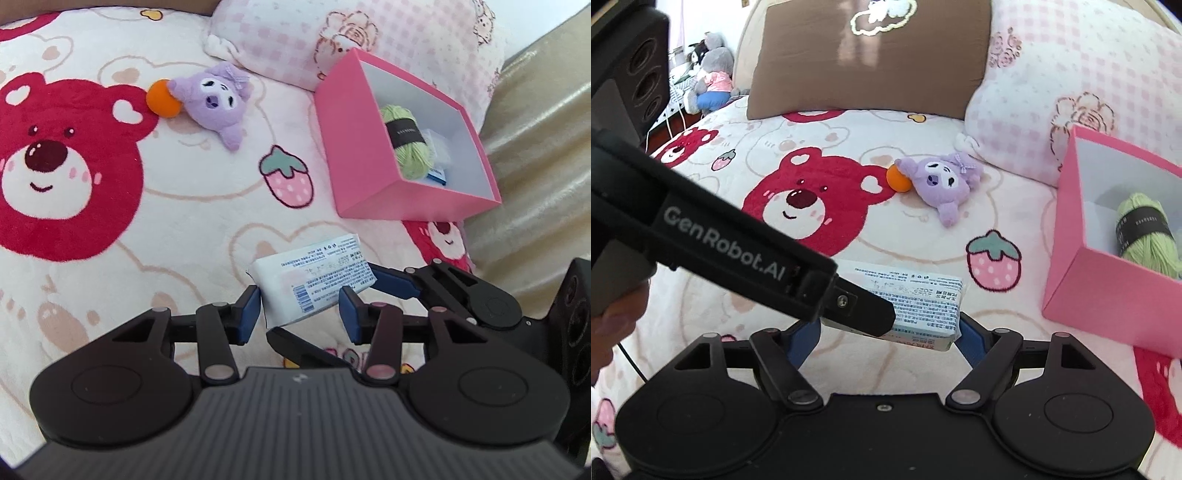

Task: Organize objects
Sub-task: 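Lift the wipes pack with the left tool and carry it toward the pink box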

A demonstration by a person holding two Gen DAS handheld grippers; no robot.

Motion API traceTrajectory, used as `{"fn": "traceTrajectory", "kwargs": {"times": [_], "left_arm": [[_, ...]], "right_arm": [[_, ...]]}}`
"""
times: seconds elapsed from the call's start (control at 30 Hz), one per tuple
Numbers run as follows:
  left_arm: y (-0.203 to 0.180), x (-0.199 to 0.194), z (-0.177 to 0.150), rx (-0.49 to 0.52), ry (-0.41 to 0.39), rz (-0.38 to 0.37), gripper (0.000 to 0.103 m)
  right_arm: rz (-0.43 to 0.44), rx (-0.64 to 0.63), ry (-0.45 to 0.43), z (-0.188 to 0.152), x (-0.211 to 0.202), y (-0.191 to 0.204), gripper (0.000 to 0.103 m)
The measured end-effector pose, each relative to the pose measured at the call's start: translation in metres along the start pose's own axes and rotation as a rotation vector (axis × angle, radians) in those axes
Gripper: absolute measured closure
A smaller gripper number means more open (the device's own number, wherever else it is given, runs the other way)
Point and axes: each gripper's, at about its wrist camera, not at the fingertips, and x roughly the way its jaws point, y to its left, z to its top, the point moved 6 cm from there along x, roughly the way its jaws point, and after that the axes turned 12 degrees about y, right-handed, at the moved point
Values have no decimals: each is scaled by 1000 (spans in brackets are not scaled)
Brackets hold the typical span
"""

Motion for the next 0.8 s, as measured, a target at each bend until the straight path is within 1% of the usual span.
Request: {"fn": "traceTrajectory", "kwargs": {"times": [0.1, 0.17, 0.37, 0.53, 0.8], "left_arm": [[-6, -2, -3, 25, 7, 17, 59], [-8, -3, -4, 22, 13, 18, 59], [-18, -5, -7, 41, 25, 21, 59], [-32, -9, -11, 49, 56, -13, 59], [-57, -23, -7, 98, 34, -15, 59]], "right_arm": [[44, 46, 11, -1, -4, -5, 19], [51, 55, 15, -2, -6, -5, 19], [36, 39, 16, -6, -15, -5, 19], [5, 35, 9, -4, -28, -10, 19], [-47, 0, -33, 3, -54, -16, 19]]}}
